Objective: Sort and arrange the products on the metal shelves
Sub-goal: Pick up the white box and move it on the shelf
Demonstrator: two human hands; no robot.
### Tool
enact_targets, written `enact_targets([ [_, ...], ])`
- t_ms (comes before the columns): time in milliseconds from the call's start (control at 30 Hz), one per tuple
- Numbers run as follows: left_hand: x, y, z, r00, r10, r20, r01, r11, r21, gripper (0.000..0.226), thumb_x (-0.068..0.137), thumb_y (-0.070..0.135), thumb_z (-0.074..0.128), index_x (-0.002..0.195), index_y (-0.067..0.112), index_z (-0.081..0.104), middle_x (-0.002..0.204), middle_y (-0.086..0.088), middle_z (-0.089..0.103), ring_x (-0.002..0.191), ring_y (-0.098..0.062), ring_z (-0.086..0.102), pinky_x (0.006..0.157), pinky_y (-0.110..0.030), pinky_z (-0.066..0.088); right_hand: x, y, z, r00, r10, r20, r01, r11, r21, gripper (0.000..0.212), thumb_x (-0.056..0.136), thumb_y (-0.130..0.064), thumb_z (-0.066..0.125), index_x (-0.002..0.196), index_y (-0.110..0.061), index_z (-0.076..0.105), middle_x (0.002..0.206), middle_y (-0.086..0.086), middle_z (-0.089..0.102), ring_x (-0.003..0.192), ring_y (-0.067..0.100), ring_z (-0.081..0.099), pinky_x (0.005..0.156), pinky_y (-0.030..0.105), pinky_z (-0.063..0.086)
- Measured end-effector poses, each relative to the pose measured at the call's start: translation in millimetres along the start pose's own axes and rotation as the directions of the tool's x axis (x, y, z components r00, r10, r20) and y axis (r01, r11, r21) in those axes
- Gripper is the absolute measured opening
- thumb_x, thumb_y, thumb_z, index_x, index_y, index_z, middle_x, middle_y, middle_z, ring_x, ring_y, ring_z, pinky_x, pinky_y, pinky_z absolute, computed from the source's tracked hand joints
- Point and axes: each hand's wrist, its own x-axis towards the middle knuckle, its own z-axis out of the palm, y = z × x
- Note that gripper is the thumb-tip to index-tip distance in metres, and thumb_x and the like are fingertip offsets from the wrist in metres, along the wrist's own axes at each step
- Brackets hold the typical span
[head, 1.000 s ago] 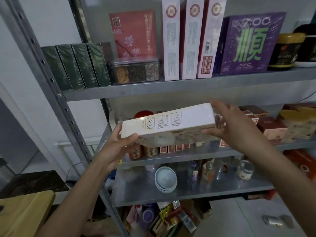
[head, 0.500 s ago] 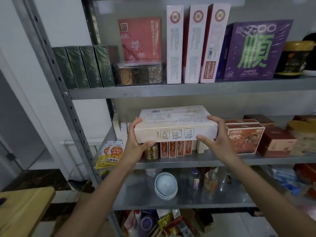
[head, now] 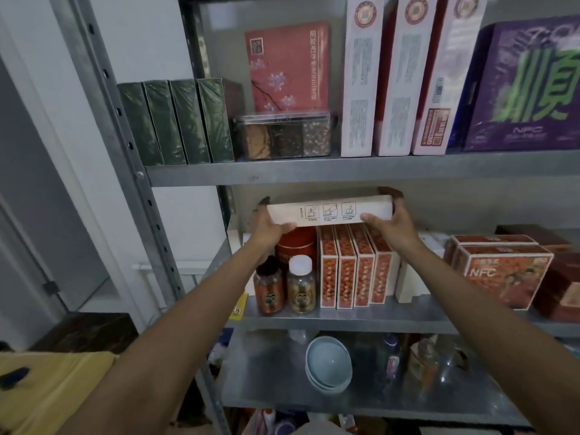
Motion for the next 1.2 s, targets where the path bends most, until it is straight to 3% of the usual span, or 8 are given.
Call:
enact_targets([
  [67, 21.1, -0.7, -3.5, 0.999, 0.034, -0.008, -0.034, 0.999, 0.016, 0.084, 0.084, -0.004, 0.069, 0.15, 0.016, 0.021, 0.124, 0.002, 0.047, 0.126, -0.022, 0.045, 0.102, -0.036, 0.046, 23.8, 7.0, 10.5, 1.0, 0.024, -0.007, -0.024, 1.0, 0.011, 0.055, 0.082, -0.013, 0.077, 0.126, -0.016, 0.044, 0.107, -0.004, 0.06, 0.104, 0.021, 0.062, 0.076, 0.024, 0.056],
  [233, 61.5, -6.7, -12.1, 0.999, 0.039, 0.022, -0.039, 0.999, -0.003, 0.073, 0.088, 0.003, 0.066, 0.145, 0.014, 0.022, 0.109, 0.008, 0.05, 0.112, -0.018, 0.051, 0.063, -0.01, 0.05, 76.8, 23.3, 33.7, 0.995, 0.031, -0.094, -0.031, 1.0, 0.003, 0.069, 0.079, -0.014, 0.08, 0.139, -0.007, 0.045, 0.14, 0.015, 0.053, 0.127, 0.03, 0.051, 0.108, 0.043, 0.042],
  [367, 88.7, -16.8, -11.5, 0.998, -0.025, 0.06, 0.023, 0.999, 0.026, 0.047, 0.091, 0.009, 0.064, 0.121, 0.02, 0.029, 0.123, -0.005, 0.05, 0.108, -0.018, 0.049, 0.086, -0.024, 0.047, 108.3, 40.2, 45.6, 0.989, 0.088, -0.115, -0.096, 0.993, -0.068, 0.079, 0.083, -0.026, 0.078, 0.146, -0.008, 0.034, 0.142, 0.016, 0.05, 0.128, 0.034, 0.051, 0.107, 0.042, 0.042],
  [533, 109.0, -32.8, -5.5, 0.985, -0.13, 0.114, 0.114, 0.984, 0.135, 0.064, 0.093, 0.012, 0.06, 0.14, 0.006, 0.017, 0.134, -0.014, 0.048, 0.114, -0.024, 0.051, 0.091, -0.03, 0.045, 121.8, 64.5, 60.6, 0.979, 0.186, -0.082, -0.201, 0.948, -0.247, 0.07, 0.088, -0.041, 0.07, 0.135, -0.003, 0.034, 0.136, 0.021, 0.052, 0.123, 0.038, 0.052, 0.093, 0.035, 0.04],
  [700, 116.2, -51.6, 2.1, 0.935, -0.25, 0.251, 0.145, 0.916, 0.373, 0.09, 0.099, 0.039, 0.053, 0.15, 0.003, -0.011, 0.153, -0.019, 0.032, 0.127, -0.033, 0.049, 0.102, -0.038, 0.045, 122.9, 78.6, 62.8, 0.949, 0.315, -0.009, -0.245, 0.718, -0.651, 0.061, 0.098, -0.056, 0.044, 0.129, -0.004, 0.05, 0.13, 0.02, 0.058, 0.107, 0.033, 0.058, 0.09, 0.038, 0.044],
  [967, 118.0, -51.6, 0.4, 0.886, -0.298, 0.356, 0.06, 0.834, 0.548, 0.088, 0.101, 0.051, 0.039, 0.15, 0.003, -0.018, 0.147, -0.021, 0.042, 0.121, -0.036, 0.055, 0.099, -0.038, 0.047, 116.1, 65.2, 72.0, 0.925, 0.378, -0.042, -0.252, 0.526, -0.813, 0.068, 0.101, -0.057, 0.026, 0.149, -0.009, 0.029, 0.146, 0.019, 0.045, 0.132, 0.036, 0.043, 0.111, 0.052, 0.025],
  [1100, 107.6, -41.9, -0.9, 0.94, -0.213, 0.266, -0.106, 0.56, 0.822, 0.076, 0.101, 0.056, 0.028, 0.155, 0.01, 0.003, 0.161, -0.019, 0.008, 0.145, -0.038, 0.021, 0.118, -0.049, 0.019, 95.3, 42.5, 73.5, 0.966, 0.257, -0.022, -0.159, 0.526, -0.836, 0.057, 0.104, -0.048, 0.028, 0.148, -0.013, 0.035, 0.152, 0.014, 0.038, 0.141, 0.03, 0.031, 0.118, 0.052, 0.014],
  [1200, 79.4, -30.7, 1.7, 0.965, 0.041, 0.261, -0.251, 0.451, 0.857, 0.063, 0.103, 0.046, 0.031, 0.155, 0.014, 0.014, 0.16, -0.015, 0.017, 0.146, -0.031, 0.019, 0.119, -0.043, 0.016, 56.5, 29.6, 70.3, 0.996, -0.065, 0.068, 0.091, 0.488, -0.868, 0.046, 0.104, -0.038, 0.035, 0.142, -0.017, 0.048, 0.15, 0.014, 0.042, 0.141, 0.03, 0.034, 0.119, 0.05, 0.014],
])
